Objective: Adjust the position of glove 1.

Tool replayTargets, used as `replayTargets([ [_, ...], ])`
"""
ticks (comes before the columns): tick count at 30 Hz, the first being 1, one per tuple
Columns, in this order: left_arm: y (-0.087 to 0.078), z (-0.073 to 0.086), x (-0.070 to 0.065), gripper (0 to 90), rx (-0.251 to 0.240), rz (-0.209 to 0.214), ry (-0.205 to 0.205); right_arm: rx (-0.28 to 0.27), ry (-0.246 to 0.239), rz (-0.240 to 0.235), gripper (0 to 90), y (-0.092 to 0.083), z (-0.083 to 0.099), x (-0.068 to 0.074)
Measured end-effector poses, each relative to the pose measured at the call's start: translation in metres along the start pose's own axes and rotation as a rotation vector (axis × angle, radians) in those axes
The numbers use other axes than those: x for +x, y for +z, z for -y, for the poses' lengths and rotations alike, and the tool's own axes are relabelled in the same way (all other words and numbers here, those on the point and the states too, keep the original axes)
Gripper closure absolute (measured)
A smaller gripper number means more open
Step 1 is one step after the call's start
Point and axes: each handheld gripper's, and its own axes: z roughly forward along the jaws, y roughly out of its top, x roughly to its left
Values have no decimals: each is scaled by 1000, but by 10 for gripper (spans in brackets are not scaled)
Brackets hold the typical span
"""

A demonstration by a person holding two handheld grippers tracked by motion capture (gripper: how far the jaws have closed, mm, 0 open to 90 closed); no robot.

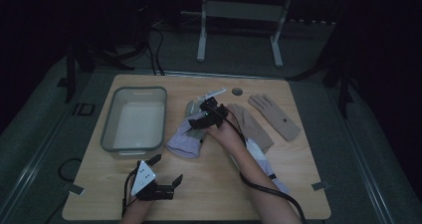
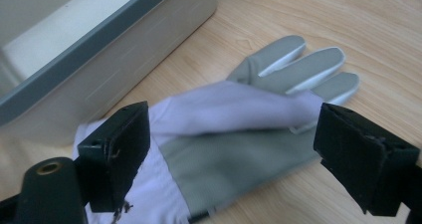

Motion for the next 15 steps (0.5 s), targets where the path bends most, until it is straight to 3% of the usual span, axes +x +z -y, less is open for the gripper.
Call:
replayTargets([
  [4, 0, 0, 0, 6, 2, 2, -1, 24, 26, 16, 148, 25, -5, 8],
  [6, 0, 0, 1, 6, 2, 3, -2, 31, 29, 20, 148, 29, -5, 9],
  [11, 0, 0, 1, 6, 4, 7, -3, 66, 64, 75, 151, 50, 1, 14],
  [12, 0, 0, 1, 6, 5, 8, -4, 78, 83, 109, 151, 58, 5, 15],
  [15, 1, 0, 1, 6, 6, 9, -4, 93, 92, 135, 150, 65, 8, 16],
])
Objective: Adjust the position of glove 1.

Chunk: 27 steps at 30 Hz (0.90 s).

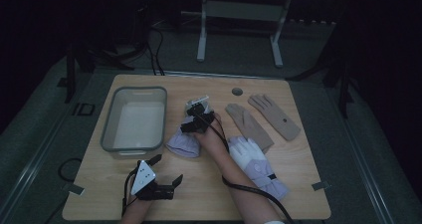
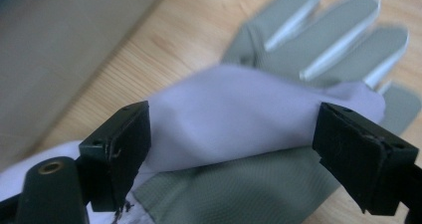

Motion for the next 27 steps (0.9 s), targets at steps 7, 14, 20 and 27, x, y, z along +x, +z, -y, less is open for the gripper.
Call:
replayTargets([
  [7, 0, 0, 0, 6, 5, -1, 4, 17, 23, 0, 171, 17, 10, -2],
  [14, 1, 0, -1, 6, 8, -4, 10, 31, -13, -66, 379, 15, 13, -7],
  [20, 1, 0, 0, 6, 10, -3, 5, 36, -45, -110, 700, 10, 12, -8],
  [27, 1, 0, 1, 6, 9, 2, -5, 40, -68, -125, 780, -8, 6, -9],
])
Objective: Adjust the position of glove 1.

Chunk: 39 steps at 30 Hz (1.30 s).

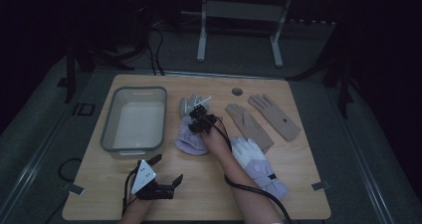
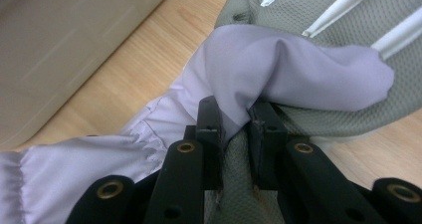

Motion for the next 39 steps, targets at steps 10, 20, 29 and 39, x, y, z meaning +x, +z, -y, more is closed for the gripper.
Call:
replayTargets([
  [10, 0, 0, 0, 6, -2, -4, 3, -90, -47, 18, 778, -64, 3, 2],
  [20, 0, 0, -1, 6, -4, -5, 6, -137, -32, 39, 771, -86, 36, 5],
  [29, 0, 0, -1, 6, -3, -4, 6, -61, -6, 39, 763, -55, 56, -4],
  [39, 0, 0, -1, 6, -6, 6, 0, -21, -2, 13, 477, -31, 62, -17],
])
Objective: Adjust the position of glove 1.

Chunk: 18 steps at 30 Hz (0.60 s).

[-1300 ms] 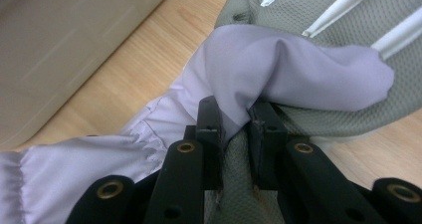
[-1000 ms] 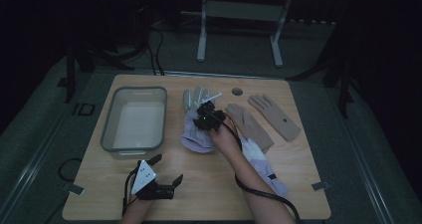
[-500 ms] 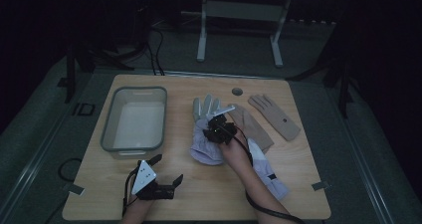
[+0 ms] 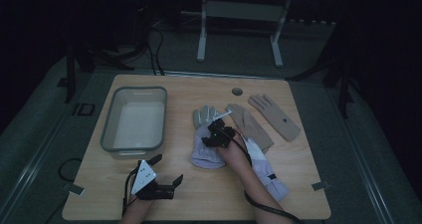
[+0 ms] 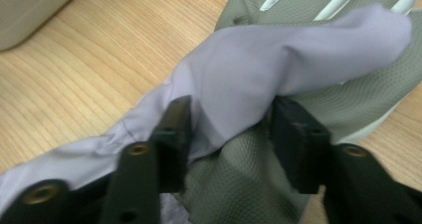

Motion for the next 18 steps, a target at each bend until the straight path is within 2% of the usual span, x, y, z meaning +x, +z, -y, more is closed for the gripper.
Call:
replayTargets([
  [5, 0, 0, 0, 6, -1, -1, 3, -20, 3, -20, 382, -7, -1, 0],
  [7, 0, 0, 0, 6, -1, -2, 2, -45, -9, -10, 354, -14, -1, -1],
  [8, 0, 0, 0, 6, -2, -2, 2, -49, -2, -2, 307, -17, -2, -1],
  [13, 0, 0, 0, 6, -1, -1, -2, -93, 7, -3, 317, -38, -3, -6],
  [17, 0, 0, 0, 6, 0, 0, -1, -100, 9, -55, 384, -55, -2, -11],
  [18, 0, 0, 0, 6, 0, 0, -1, -100, 9, -54, 383, -58, -1, -12],
])
